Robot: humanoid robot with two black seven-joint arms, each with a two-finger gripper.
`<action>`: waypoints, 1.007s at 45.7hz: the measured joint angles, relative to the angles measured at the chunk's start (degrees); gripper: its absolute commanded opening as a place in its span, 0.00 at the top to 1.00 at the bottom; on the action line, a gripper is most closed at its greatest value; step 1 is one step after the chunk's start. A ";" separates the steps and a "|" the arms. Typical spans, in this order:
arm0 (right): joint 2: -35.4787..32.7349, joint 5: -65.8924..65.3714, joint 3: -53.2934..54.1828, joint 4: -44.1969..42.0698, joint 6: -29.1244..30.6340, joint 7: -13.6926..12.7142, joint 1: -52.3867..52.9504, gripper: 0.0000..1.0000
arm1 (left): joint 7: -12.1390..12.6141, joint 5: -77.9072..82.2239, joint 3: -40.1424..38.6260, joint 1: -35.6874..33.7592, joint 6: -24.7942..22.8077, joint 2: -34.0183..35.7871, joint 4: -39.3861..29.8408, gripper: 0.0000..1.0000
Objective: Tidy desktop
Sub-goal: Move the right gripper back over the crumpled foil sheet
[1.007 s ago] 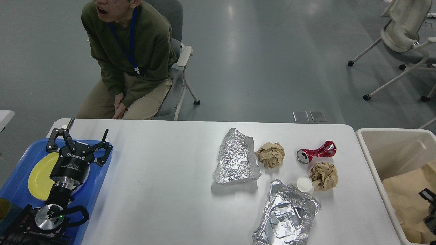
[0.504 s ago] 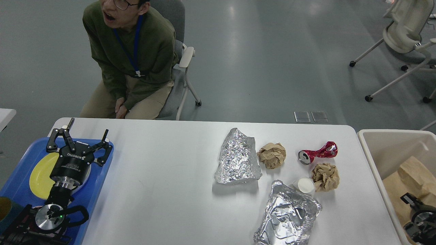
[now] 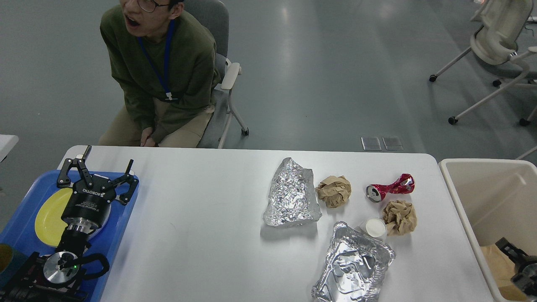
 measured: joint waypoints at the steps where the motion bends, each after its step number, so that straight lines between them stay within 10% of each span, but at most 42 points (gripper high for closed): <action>1: -1.17 -0.66 -0.57 1.62 1.25 -0.12 1.61 0.00 | 0.00 0.00 0.00 0.00 0.00 0.00 0.00 0.04; 16: -13.50 -14.87 -9.45 27.79 21.28 -6.35 33.01 0.00 | -0.01 0.00 0.00 0.00 0.00 0.00 0.00 0.04; 36: -6.27 -16.18 -24.78 50.93 53.40 -8.42 73.51 0.00 | -0.01 0.00 0.01 0.00 0.00 -0.11 0.00 0.04; 46: -3.91 -15.36 -26.05 65.90 54.99 -8.47 89.65 0.00 | -0.01 0.00 0.02 0.00 0.00 -0.11 0.00 0.04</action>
